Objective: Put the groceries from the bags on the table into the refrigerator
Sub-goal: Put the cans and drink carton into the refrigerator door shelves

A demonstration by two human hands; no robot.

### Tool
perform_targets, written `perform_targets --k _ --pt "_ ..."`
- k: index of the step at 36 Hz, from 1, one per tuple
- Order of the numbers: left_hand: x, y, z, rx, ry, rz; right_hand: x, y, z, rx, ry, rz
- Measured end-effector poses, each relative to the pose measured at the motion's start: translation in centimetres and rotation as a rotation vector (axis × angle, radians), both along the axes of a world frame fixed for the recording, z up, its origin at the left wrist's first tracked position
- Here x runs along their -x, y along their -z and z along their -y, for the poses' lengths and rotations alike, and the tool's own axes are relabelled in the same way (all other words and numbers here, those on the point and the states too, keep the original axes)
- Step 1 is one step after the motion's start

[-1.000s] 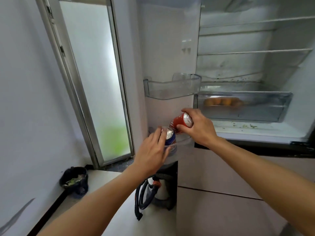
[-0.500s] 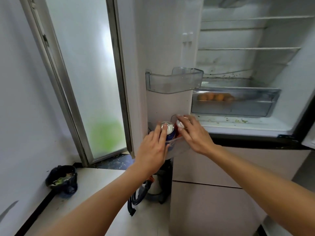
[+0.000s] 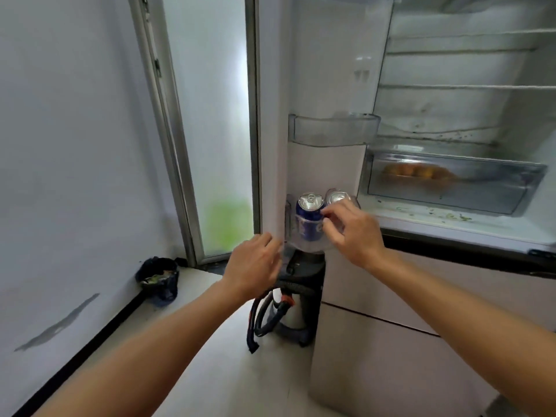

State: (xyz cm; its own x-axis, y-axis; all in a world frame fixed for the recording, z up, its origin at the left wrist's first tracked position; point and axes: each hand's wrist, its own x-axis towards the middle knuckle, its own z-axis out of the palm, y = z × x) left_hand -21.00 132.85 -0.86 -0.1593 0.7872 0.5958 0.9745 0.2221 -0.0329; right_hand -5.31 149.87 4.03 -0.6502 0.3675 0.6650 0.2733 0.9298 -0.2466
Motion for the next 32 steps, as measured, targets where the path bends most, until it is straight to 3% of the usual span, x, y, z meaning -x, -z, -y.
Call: perform_targets --k 11,23,32 --pt "-3.7 7.1 20.6 0.32 -0.573 0.262 5.1 8.3 13.9 0.046 -0.387 0.304" --pt "-7.1 6.2 47.6 0.296 -1.085 0.342 11.4 9.6 39.9 -0.1 -0.847 0.356" --pt "-8.7 6.1 66.9 0.356 -1.286 0.366 16.4 10.4 60.6 -0.124 -1.037 0.43"
